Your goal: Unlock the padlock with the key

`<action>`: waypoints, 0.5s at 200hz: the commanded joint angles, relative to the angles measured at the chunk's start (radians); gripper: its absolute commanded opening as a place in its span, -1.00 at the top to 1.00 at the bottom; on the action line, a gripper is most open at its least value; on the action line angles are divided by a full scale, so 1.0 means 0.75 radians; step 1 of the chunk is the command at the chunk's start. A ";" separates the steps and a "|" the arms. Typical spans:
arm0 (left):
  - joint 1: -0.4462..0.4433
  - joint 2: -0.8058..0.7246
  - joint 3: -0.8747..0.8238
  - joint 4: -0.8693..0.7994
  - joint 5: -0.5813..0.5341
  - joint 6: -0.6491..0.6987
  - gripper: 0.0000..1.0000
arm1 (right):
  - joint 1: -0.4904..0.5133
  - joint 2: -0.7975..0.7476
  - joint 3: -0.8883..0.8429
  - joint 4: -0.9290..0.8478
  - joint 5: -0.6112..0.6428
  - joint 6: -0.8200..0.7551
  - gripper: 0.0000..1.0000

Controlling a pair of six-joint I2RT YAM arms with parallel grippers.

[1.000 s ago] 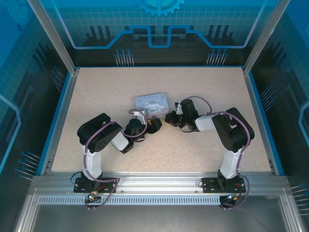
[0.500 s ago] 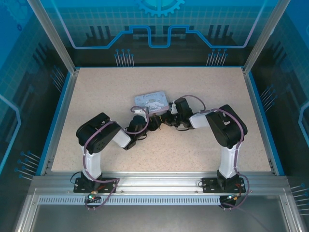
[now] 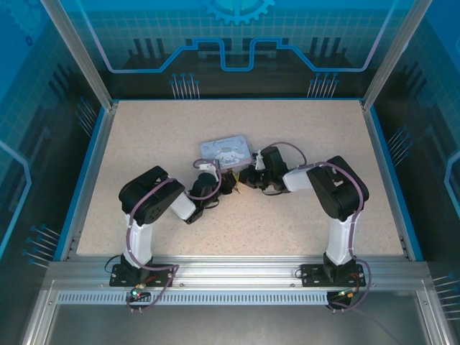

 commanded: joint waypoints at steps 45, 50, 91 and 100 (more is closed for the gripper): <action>-0.001 -0.121 0.075 -0.641 0.150 -0.167 1.00 | -0.008 -0.338 -0.197 -0.281 0.167 -0.277 0.00; -0.002 -0.135 0.093 -0.690 0.163 -0.176 1.00 | 0.003 -0.357 -0.201 -0.311 0.185 -0.324 -0.02; -0.001 -0.201 0.255 -1.080 0.267 -0.229 1.00 | 0.126 -0.426 -0.164 -0.496 0.364 -0.631 -0.05; 0.001 -0.206 0.279 -1.121 0.290 -0.239 1.00 | 0.155 -0.426 -0.142 -0.524 0.400 -0.673 -0.06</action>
